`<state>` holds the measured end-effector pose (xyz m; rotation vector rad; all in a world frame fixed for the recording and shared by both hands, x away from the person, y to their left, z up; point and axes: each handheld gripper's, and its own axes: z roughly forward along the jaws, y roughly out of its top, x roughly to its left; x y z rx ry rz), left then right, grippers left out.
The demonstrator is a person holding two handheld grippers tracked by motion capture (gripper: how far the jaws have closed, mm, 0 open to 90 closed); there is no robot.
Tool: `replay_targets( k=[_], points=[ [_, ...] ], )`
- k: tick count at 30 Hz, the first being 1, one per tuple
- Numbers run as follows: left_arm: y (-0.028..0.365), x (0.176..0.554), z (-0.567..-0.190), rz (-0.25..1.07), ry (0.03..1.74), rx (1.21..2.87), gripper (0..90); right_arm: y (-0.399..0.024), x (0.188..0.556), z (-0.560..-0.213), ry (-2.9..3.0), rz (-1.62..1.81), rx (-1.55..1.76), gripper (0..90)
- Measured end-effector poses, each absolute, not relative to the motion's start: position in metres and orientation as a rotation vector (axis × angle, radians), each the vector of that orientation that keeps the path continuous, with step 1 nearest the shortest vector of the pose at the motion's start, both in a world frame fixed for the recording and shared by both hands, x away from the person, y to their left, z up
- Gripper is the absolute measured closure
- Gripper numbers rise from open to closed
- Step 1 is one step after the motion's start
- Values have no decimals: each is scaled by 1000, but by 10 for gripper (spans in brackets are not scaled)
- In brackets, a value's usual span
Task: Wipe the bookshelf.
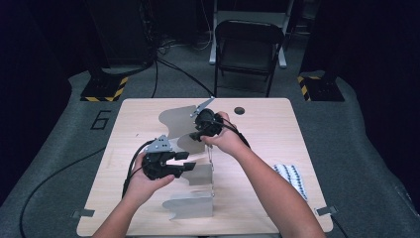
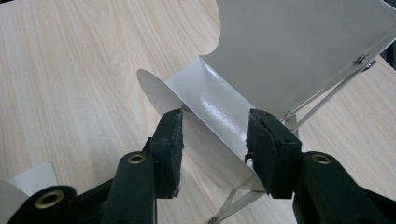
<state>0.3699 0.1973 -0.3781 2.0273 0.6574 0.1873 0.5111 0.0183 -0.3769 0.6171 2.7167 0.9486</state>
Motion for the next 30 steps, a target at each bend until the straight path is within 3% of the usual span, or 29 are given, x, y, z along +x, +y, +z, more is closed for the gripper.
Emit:
replay_targets(
  k=[13,21,30],
  points=[
    [184,373,-392,203,601,2178,784,14,510,-377,2710,959,604,579],
    [189,374,-392,177,545,2205,829,14,508,-378,2687,948,628,594],
    [200,385,-393,120,514,2221,828,3,511,-375,2673,875,719,683]
  ],
)
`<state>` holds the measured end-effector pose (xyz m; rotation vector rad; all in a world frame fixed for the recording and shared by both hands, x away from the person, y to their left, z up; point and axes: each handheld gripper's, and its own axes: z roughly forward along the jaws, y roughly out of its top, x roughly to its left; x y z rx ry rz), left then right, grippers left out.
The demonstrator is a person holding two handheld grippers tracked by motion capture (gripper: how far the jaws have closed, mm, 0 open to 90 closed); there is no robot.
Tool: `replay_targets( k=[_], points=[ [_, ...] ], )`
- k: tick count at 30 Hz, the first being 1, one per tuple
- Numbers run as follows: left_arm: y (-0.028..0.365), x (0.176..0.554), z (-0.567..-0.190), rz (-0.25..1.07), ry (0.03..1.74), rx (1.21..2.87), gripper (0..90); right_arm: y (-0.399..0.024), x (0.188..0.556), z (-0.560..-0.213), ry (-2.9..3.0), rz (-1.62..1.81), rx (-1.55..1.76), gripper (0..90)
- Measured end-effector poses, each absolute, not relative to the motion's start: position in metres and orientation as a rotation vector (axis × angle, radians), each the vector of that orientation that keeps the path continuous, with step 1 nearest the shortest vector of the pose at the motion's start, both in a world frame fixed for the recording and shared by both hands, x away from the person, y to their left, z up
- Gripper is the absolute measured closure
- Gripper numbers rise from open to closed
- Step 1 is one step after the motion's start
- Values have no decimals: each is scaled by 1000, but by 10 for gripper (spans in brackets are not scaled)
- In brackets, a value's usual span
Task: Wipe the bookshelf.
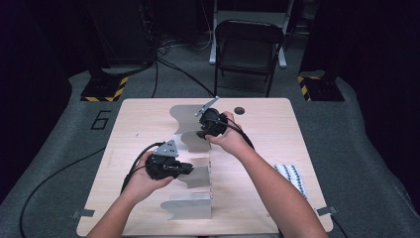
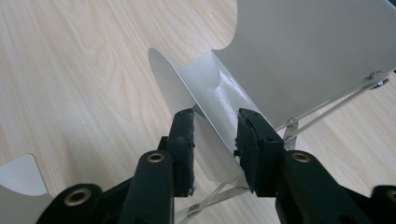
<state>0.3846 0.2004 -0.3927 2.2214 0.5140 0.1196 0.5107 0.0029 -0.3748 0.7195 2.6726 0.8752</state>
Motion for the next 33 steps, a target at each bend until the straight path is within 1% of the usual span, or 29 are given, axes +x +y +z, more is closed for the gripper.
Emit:
replay_targets(
  k=[4,6,9,13,15,18,20,22,24,25,33],
  points=[
    [207,391,-392,105,510,2227,816,-10,514,-375,2656,922,787,721],
    [208,394,-392,112,499,2238,809,-15,514,-374,2662,914,845,720],
    [211,399,-392,114,502,2239,795,-21,515,-374,2654,916,839,715],
    [211,404,-392,88,509,2239,769,-27,514,-374,2647,924,871,705],
    [208,404,-391,93,538,2232,755,-29,512,-375,2636,940,896,697],
    [204,401,-385,142,585,2236,714,-29,512,-376,2641,924,912,688],
    [201,398,-381,157,614,2206,621,-28,512,-380,2634,920,917,675],
    [198,395,-378,191,630,2181,565,-30,512,-382,2649,916,926,670],
    [193,392,-375,203,644,2157,490,-32,511,-384,2640,954,950,661],
    [190,391,-374,228,652,2151,475,-33,511,-384,2645,959,962,658],
    [166,386,-364,265,648,2141,334,-34,509,-383,2638,966,950,618]
  ],
)
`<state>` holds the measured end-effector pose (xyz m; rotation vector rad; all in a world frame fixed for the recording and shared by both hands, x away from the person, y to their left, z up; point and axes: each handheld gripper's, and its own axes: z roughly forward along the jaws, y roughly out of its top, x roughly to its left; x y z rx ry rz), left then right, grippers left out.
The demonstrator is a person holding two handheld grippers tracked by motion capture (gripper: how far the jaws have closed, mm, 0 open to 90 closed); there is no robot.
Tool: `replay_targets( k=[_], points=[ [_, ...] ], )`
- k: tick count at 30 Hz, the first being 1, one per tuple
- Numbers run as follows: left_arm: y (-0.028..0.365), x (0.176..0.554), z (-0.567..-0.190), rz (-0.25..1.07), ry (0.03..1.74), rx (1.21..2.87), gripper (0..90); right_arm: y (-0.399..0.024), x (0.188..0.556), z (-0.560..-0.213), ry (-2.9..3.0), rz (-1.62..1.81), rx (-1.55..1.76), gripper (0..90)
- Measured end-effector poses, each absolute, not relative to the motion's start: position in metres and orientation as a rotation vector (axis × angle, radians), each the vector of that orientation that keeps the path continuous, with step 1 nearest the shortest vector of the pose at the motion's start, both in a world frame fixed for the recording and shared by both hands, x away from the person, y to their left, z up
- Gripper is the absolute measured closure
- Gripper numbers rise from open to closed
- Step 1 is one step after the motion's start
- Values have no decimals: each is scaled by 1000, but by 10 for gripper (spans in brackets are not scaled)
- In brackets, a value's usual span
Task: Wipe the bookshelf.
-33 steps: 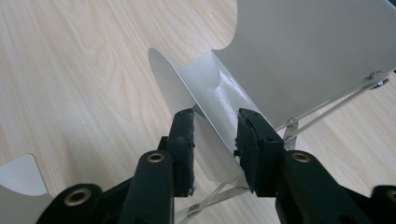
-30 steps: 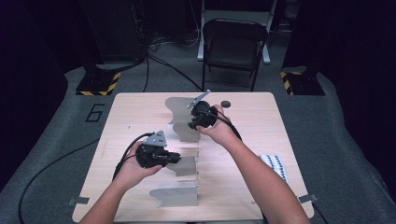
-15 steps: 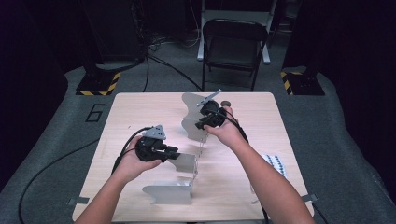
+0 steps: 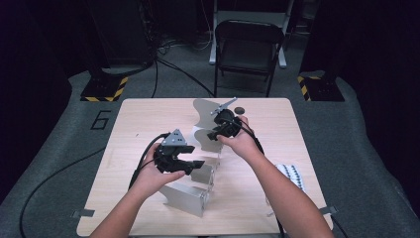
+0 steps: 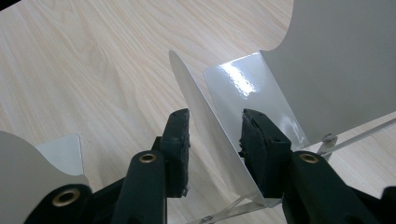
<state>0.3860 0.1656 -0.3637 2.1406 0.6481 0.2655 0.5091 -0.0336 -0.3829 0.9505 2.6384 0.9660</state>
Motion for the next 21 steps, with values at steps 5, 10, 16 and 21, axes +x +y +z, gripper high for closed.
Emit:
replay_targets(
  k=[5,10,16,21],
  points=[
    [154,387,-362,273,647,2186,257,-35,507,-380,2629,982,941,611],
    [140,389,-362,273,599,2249,229,-35,506,-380,2601,1002,937,605],
    [126,392,-365,277,585,2277,222,-36,506,-379,2617,991,927,600],
    [119,393,-369,290,558,2318,223,-36,506,-379,2626,988,927,599]
  ],
)
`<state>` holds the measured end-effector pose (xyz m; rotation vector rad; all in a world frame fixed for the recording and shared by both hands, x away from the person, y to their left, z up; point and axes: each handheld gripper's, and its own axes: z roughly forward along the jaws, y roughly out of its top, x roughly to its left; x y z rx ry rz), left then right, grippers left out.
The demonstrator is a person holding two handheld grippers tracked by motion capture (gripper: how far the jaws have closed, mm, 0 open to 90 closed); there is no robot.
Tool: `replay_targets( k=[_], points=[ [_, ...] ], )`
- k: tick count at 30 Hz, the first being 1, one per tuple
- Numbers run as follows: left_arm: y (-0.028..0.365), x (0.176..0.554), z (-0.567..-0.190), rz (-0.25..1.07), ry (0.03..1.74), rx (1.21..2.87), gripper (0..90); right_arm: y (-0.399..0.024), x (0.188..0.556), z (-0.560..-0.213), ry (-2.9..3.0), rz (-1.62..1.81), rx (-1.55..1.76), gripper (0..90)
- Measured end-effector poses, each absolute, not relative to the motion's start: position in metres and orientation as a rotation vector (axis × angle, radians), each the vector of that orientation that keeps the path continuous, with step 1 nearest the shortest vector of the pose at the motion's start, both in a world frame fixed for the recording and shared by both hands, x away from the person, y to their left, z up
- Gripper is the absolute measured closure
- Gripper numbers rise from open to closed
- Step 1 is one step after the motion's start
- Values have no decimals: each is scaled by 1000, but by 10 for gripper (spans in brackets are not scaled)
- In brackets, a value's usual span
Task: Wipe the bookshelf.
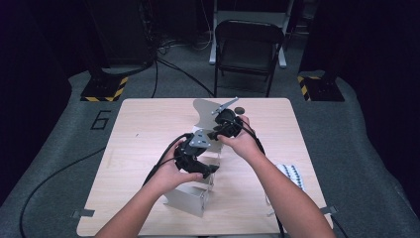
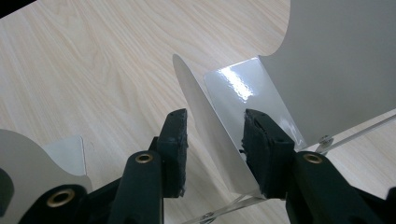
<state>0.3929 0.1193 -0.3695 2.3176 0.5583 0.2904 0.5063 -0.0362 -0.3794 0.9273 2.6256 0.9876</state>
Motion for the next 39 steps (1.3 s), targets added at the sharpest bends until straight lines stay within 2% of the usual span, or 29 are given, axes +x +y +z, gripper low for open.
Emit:
replay_targets(
  k=[7,16,28,39],
  points=[
    [121,391,-369,349,510,2365,232,-37,506,-380,2627,990,936,597],
    [132,396,-368,323,514,2376,251,-39,506,-380,2623,962,941,603],
    [154,408,-368,362,559,2397,279,-49,504,-379,2618,961,980,607],
    [157,417,-369,395,563,2399,346,-54,499,-378,2620,983,1025,609]
  ],
)
